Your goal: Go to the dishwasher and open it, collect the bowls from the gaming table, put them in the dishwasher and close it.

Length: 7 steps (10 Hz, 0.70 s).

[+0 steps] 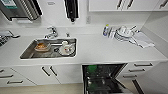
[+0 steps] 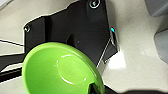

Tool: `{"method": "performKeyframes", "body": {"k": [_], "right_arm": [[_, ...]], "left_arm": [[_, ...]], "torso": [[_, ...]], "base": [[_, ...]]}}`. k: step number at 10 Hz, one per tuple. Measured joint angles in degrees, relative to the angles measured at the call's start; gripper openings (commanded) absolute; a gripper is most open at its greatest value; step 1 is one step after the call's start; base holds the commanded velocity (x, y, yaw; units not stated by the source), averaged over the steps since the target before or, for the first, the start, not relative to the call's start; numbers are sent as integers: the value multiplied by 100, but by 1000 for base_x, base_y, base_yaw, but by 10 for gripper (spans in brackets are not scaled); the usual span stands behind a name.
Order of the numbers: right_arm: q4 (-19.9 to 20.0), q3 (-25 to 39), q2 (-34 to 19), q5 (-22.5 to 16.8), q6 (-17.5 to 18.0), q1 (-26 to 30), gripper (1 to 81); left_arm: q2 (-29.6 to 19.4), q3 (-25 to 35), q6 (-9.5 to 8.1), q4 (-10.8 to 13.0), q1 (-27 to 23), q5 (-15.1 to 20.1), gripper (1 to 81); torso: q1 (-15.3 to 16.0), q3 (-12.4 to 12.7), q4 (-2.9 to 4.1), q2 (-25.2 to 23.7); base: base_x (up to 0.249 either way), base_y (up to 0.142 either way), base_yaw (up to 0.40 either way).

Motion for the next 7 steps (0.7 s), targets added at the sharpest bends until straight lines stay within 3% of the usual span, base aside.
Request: {"method": "performKeyframes", "body": {"k": [2, 3, 5, 7], "right_arm": [[0, 720, -639, 144, 201, 78, 10], [0, 1219, -892, 234, 277, 157, 10], [-2, 2172, -1526, 325, 455, 439, 10], [-2, 2975, -2433, 328, 649, 811, 10]], "left_arm": [[6, 44, 879, -551, 529, 265, 811], [52, 52, 1182, -772, 718, 608, 811], [362, 59, 1571, -920, 875, 1006, 811], [590, 87, 1615, -964, 991, 1386, 811]], "torso": [[0, 0, 0, 0], [-2, 2, 0, 0], [-2, 2, 0, 0], [-2, 2, 0, 0]], "base": [[0, 0, 0], [0, 0, 0], [0, 0, 0], [0, 0, 0]]}}
